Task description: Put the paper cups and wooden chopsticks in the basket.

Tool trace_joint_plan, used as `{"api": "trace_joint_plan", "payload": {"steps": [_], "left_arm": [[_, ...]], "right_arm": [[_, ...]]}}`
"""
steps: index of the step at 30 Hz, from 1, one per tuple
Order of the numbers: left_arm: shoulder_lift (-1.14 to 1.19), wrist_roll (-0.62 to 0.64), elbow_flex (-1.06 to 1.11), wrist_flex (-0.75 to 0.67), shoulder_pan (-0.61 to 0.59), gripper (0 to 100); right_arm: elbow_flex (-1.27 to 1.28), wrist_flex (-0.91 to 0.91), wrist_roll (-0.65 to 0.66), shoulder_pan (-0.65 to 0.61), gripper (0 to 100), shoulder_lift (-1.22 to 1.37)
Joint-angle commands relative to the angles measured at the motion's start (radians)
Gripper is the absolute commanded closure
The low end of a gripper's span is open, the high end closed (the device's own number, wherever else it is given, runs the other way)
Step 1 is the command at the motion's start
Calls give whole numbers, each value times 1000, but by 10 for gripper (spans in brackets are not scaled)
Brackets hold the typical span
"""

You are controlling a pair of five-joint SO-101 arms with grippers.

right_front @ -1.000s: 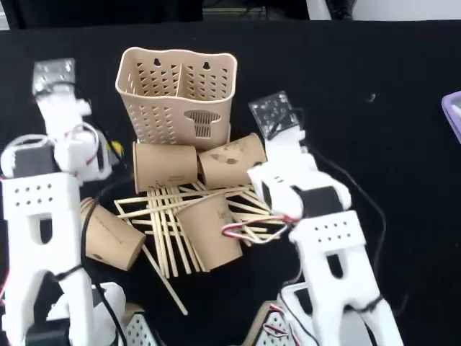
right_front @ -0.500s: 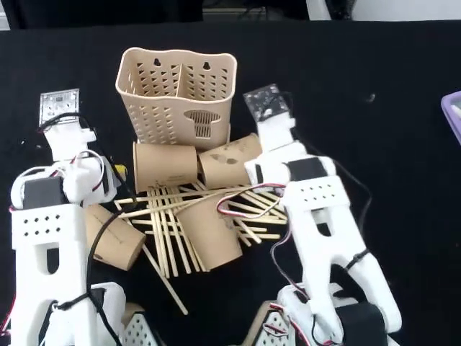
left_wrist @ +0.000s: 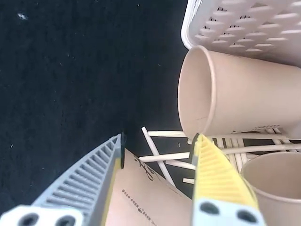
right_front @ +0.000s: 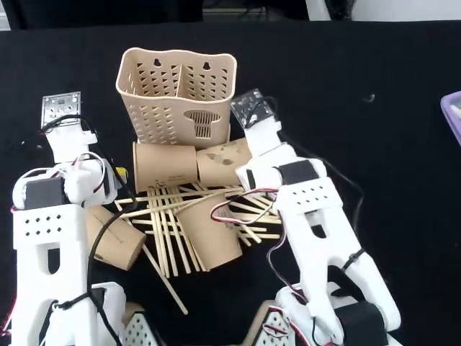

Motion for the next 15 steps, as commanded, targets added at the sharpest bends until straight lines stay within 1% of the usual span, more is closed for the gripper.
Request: {"api": "trace_joint_plan", "payload": {"steps": [1, 3, 7, 9, 13, 15], "left_arm": [[-25, 8, -10, -6, -7, 760], [-25, 8, -10, -6, -7, 761], [-25, 8, -10, -6, -7, 761], [-25, 8, -10, -6, -7, 761], [-25, 8, -10, -6, -7, 761], [-25, 8, -10, -6, -7, 761]], "right_arm": [[-10, -14, 2, -6, 876, -5], [-12, -11, 0, -6, 891, -5], [-10, -18, 0, -6, 963, -7], [-10, -18, 0, -6, 946, -5], [-10, -20, -2, -11, 877, -5], [-10, -20, -2, -11, 863, -5]]}}
